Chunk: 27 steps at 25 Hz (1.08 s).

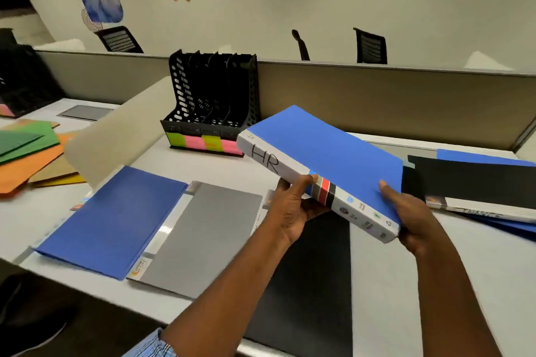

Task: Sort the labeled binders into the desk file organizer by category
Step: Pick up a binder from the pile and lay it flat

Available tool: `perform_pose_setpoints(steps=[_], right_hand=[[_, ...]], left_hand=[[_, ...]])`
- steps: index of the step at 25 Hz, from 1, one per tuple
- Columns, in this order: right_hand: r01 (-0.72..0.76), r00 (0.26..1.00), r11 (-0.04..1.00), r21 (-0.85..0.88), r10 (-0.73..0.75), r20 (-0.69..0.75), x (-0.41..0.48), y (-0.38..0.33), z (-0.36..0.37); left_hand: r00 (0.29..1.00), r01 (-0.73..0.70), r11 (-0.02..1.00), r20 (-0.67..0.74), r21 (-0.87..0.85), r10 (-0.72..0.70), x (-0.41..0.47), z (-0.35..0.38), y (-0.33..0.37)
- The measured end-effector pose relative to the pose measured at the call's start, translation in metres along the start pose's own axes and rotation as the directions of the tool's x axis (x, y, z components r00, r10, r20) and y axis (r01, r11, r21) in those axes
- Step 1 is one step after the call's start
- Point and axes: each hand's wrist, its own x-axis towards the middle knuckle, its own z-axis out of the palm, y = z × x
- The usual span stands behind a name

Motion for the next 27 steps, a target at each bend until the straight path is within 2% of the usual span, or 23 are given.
perform_pose_setpoints(steps=[3, 8, 12, 15, 20, 23, 25, 27], right_hand=[[0.021, 0.994, 1.000, 0.000, -0.021, -0.108, -0.021, 0.017, 0.047], [0.114, 0.978, 0.993, 0.014, -0.110, -0.177, -0.054, 0.060, 0.128], [0.016, 0.950, 0.995, -0.095, -0.044, -0.310, -0.057, 0.080, 0.151], [-0.061, 0.935, 0.969, -0.241, -0.029, -0.353, -0.047, 0.087, 0.157], [-0.023, 0.958, 0.855, -0.518, -0.128, -0.255, -0.026, 0.082, 0.180], [0.014, 0.988, 0.675, -0.738, -0.125, -0.096, -0.010, 0.071, 0.213], [0.045, 0.997, 0.589, -0.807, -0.079, -0.002, 0.004, 0.061, 0.237], [0.092, 0.996, 0.604, -0.792, -0.062, 0.068, 0.016, 0.056, 0.259]], left_hand=[[1.000, 0.011, 0.997, 0.015, 0.077, -0.012, -0.028, -0.045, 0.040], [0.999, -0.016, 0.984, 0.033, 0.177, 0.010, -0.073, -0.126, 0.096], [1.000, -0.027, 0.976, -0.009, 0.216, 0.029, -0.087, -0.157, 0.116], [0.999, -0.012, 0.957, -0.042, 0.290, 0.026, -0.084, -0.183, 0.132], [0.987, 0.081, 0.953, -0.156, 0.293, -0.035, -0.070, -0.217, 0.166], [0.978, 0.114, 0.947, -0.202, 0.301, -0.054, -0.054, -0.233, 0.189], [0.969, 0.130, 0.941, -0.241, 0.314, -0.053, -0.044, -0.245, 0.207], [0.959, 0.157, 0.931, -0.274, 0.328, -0.065, -0.038, -0.260, 0.223]])
